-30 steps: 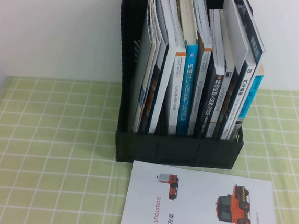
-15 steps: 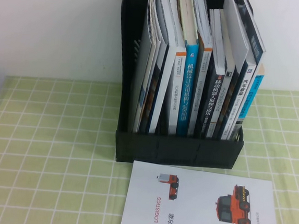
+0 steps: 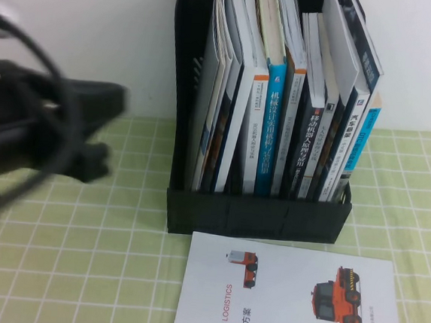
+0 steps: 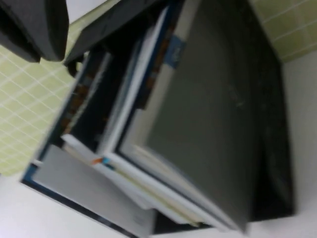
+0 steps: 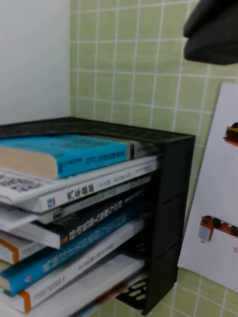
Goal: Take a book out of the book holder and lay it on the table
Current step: Hold the bookshelf
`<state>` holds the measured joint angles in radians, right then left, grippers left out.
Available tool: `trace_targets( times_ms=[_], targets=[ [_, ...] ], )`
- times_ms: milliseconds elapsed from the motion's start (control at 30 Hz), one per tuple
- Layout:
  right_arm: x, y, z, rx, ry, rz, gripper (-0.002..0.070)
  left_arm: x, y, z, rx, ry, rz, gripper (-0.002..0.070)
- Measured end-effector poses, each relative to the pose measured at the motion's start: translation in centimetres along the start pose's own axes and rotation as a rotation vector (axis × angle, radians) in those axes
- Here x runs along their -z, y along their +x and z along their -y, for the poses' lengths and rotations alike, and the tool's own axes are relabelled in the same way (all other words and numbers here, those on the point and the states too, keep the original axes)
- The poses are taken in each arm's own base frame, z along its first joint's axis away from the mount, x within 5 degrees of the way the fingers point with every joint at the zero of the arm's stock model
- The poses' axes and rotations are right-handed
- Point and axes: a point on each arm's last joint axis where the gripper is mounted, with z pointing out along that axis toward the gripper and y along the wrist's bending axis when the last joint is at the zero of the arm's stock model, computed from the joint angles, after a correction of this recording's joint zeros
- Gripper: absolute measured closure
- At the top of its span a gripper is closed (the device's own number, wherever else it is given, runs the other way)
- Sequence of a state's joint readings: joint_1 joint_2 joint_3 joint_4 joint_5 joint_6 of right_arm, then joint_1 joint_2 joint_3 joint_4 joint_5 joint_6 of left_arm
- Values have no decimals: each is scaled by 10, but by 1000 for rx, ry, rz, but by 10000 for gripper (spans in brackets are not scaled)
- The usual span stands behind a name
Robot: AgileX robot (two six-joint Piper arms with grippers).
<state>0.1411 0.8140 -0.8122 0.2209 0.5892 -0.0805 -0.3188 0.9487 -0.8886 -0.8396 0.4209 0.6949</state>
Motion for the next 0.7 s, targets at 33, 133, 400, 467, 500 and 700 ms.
trace_targets(
  times_ms=[33,133,400,467,500,700],
  targets=[
    [-6,1,-1,9,-14,6,678,-11,0,3,-34,39,-15,677],
    [-21,4,-2,31,-48,53,678,-42,-6,17,-66,152,-29,677],
    [-32,-1,-3,142,-66,116,660,-139,-34,41,-154,278,-52,677],
    [-33,0,-3,175,-65,112,631,-159,-39,50,-160,322,-56,677],
    [-33,0,-3,191,-64,112,609,-169,-43,55,-168,346,-54,677],
    [-47,2,-2,193,-66,64,466,-216,-69,92,-230,472,10,677]
  ],
)
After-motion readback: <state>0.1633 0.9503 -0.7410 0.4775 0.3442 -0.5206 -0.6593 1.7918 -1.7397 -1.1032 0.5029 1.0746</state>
